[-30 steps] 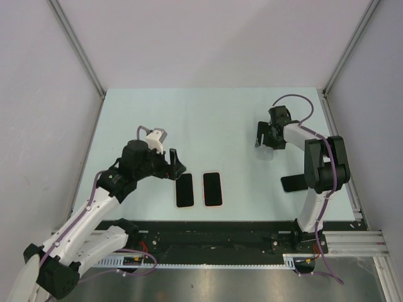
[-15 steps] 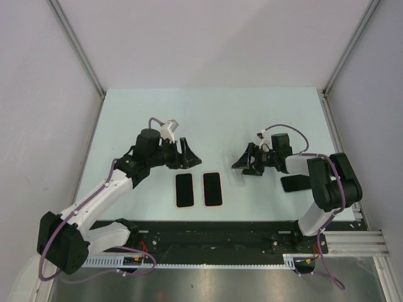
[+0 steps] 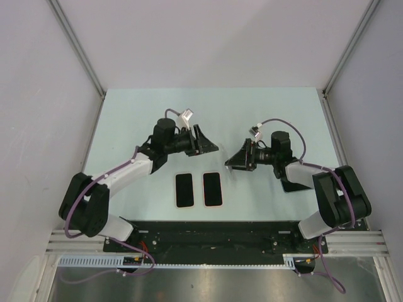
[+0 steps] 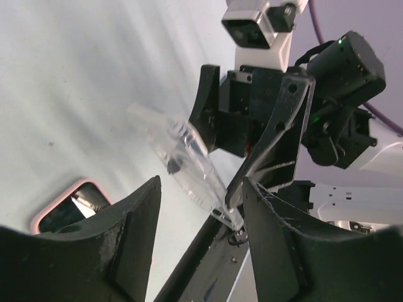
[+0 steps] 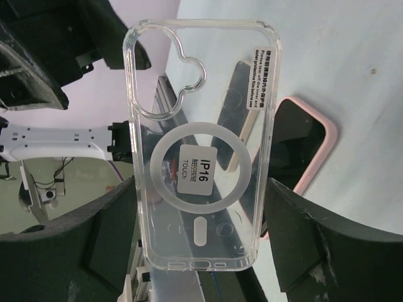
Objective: Put the phone into the phone case
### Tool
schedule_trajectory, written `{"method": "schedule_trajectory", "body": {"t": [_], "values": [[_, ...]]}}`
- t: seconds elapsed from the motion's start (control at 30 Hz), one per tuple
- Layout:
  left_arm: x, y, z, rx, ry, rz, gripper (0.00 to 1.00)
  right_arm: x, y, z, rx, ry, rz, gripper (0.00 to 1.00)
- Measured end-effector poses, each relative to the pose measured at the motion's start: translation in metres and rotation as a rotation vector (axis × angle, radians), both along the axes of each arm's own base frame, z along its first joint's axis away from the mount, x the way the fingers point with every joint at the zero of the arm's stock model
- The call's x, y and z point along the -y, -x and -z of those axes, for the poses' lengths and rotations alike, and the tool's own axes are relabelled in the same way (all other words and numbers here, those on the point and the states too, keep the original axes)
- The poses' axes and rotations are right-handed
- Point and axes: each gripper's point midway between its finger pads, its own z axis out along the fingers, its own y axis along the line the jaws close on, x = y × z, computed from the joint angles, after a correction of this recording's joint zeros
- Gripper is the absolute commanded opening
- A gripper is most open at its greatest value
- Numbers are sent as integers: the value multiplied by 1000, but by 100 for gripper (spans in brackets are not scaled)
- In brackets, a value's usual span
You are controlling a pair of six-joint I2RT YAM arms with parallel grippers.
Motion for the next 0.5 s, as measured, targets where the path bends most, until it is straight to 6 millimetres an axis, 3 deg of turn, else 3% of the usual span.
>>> {"method": "schedule_trajectory", "body": {"t": [0.13,0.23,0.43,0.5], "values": [[16,-5,-5,3,32,23,51,-4,9,-6,-8,-25,-19,60],[26,-5,-8,1,50,40,39,-6,14,-12,-2,-37,-26,60],[35,-3,-8,-27,78,62,1,-6,15,-20,23,-45,-25,64],[37,-1,-12,-34,99,72,0,-6,15,-20,28,-44,-24,68]]}}
